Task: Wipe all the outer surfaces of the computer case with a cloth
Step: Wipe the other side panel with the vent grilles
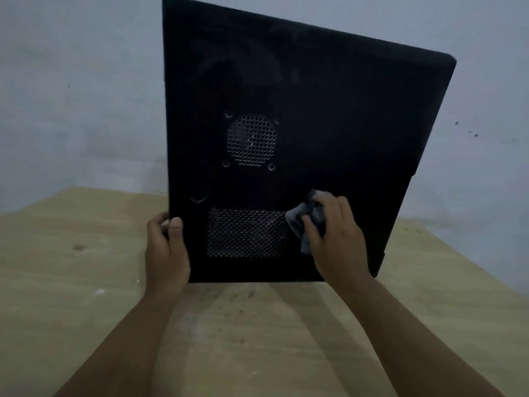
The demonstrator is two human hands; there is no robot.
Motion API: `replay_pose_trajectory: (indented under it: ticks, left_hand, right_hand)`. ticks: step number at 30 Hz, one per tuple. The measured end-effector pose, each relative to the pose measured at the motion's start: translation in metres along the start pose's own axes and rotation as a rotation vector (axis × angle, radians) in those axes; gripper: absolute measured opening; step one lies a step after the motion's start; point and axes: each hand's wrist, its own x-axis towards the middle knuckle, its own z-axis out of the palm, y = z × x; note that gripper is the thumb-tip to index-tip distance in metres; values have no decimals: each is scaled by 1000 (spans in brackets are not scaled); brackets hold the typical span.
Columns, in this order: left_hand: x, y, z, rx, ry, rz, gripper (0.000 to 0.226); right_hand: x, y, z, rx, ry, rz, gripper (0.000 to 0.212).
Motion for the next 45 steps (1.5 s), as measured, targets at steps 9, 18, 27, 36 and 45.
replay_pose_trajectory:
  ticks: [9, 18, 27, 36, 45]
  left_hand:
    - [24, -6, -9, 45, 112, -26, 41]
    - [5, 49, 32, 260, 110, 563, 58]
    - [-1, 125, 88, 396, -275, 856, 68]
    - [22, 196, 118, 401, -330, 987, 70]
    - [49, 230, 122, 416, -216, 1011, 73]
  right_hand:
    - [53, 43, -47, 51, 351, 214, 29]
    - [59, 19, -31, -130, -19, -296, 37]
    - [92, 54, -68, 29, 390, 161, 30]
    - [136, 45, -84, -175, 199, -153, 47]
    - [221, 71, -127, 209, 351, 284, 23]
